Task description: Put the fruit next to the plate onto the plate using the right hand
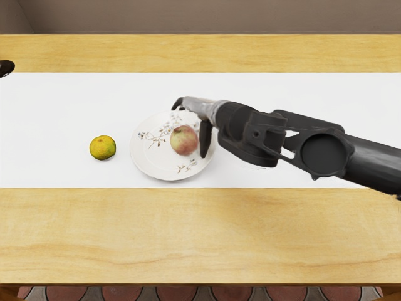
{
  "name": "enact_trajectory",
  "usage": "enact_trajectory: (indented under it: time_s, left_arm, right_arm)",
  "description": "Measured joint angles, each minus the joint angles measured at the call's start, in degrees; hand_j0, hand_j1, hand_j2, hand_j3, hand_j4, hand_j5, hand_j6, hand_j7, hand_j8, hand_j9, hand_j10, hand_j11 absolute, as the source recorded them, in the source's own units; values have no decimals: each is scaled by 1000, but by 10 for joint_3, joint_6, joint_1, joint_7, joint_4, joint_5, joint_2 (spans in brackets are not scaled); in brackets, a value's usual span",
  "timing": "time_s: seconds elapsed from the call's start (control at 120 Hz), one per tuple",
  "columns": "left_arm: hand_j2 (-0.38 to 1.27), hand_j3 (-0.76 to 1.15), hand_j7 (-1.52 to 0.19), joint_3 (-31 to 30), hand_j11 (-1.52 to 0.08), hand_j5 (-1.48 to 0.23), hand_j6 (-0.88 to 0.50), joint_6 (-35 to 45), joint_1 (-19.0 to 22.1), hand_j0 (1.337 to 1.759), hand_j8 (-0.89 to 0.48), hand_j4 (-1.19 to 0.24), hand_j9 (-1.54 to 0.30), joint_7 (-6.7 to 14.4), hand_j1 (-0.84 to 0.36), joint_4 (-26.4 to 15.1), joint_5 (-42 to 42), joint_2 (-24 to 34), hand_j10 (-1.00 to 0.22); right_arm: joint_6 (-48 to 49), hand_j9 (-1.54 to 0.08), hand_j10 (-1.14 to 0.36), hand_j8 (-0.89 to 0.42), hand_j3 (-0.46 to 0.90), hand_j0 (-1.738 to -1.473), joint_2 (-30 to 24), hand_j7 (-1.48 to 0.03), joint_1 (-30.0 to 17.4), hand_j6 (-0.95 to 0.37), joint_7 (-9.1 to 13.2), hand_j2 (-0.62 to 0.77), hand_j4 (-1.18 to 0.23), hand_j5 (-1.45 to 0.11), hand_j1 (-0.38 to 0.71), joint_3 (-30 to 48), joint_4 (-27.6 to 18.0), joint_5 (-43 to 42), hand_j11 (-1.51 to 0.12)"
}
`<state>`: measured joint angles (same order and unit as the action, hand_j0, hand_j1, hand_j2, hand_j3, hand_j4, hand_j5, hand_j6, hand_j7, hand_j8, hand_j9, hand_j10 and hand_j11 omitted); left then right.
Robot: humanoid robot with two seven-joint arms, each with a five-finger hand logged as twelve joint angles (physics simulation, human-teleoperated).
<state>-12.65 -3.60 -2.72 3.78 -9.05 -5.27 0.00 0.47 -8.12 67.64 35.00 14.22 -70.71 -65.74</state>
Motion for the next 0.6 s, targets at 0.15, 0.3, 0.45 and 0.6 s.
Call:
enact_trajectory:
  time_s: [0.15,0.3,0.45,0.6]
  left_arm:
    - [49,0,-318,0,-318,-318,-245,0,0,1658,-245,-245,-318,0,55,0,0,0,-245]
    - [49,0,-318,0,-318,-318,-245,0,0,1658,-245,-245,-318,0,55,-1,0,0,-245]
    - [49,0,-318,2,-318,-318,-245,-2,-6,1658,-245,-245,-318,0,55,-6,-1,0,-245]
    - [49,0,-318,3,-318,-318,-245,-1,-6,1658,-245,-245,-318,0,55,-7,0,0,-245]
  right_arm:
    - [27,-191,-122,-67,0,-1656,-78,-180,3,-68,0,1,-84,-195,-238,38,-68,81,-188]
    - [225,-114,-76,-50,0,-1657,-220,-109,0,-51,0,-2,-58,-116,-276,96,-90,261,-113]
    - [317,-76,-54,-42,0,-1658,-357,-74,-3,-43,-27,-4,-45,-77,-294,114,-88,392,-75]
    - [339,-58,-43,-37,0,-1658,-433,-56,-3,-38,-45,-5,-39,-58,-304,118,-65,492,-57]
